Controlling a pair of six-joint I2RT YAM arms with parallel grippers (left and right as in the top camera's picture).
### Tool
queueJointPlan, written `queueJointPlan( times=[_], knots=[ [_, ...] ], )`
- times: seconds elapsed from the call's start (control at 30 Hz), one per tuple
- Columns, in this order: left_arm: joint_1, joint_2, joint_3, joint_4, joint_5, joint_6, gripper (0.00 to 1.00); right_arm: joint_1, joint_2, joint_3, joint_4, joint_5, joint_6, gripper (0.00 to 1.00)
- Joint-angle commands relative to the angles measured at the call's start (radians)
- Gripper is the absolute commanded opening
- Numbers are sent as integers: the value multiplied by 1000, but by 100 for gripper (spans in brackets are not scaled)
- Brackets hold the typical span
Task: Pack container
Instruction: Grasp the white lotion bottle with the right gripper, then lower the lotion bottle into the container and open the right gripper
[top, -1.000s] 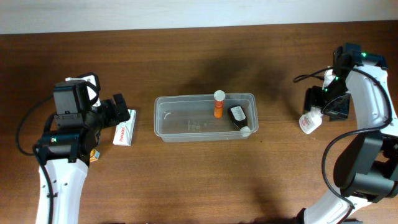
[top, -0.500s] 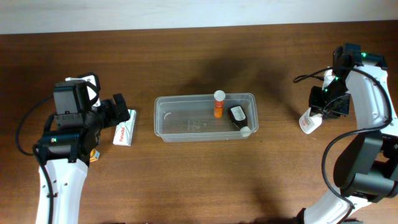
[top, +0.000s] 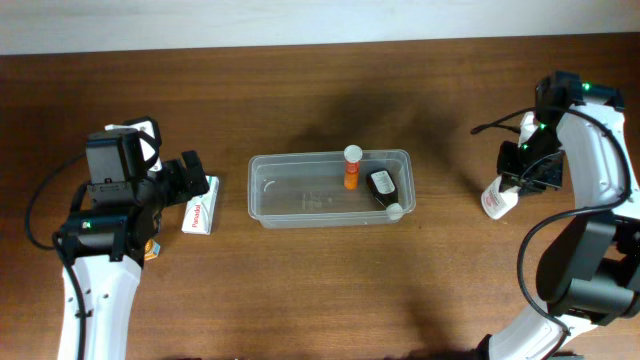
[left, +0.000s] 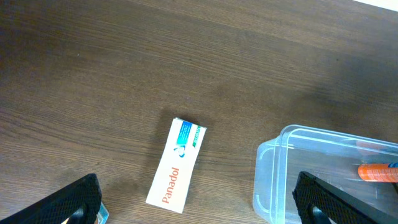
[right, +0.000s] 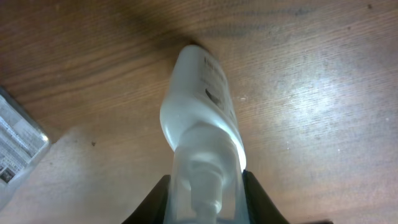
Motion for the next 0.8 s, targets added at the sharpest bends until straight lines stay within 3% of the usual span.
queueJointPlan(
  times=[0.0,0.27,0.5,0.77],
  knots=[
    [6,5,19,0,11,-2,99,-3,-65,86,-40,-55,-26,22],
    [6,5,19,0,11,-2,100,81,-227,178,-187,-120,-76,23],
    [6,5,19,0,11,-2,100,315,-345,180,-212,-138,-75,21],
    [6,5,19,-1,11,-2,99,563,-307,179,-160,-138,-64,21]
  ],
)
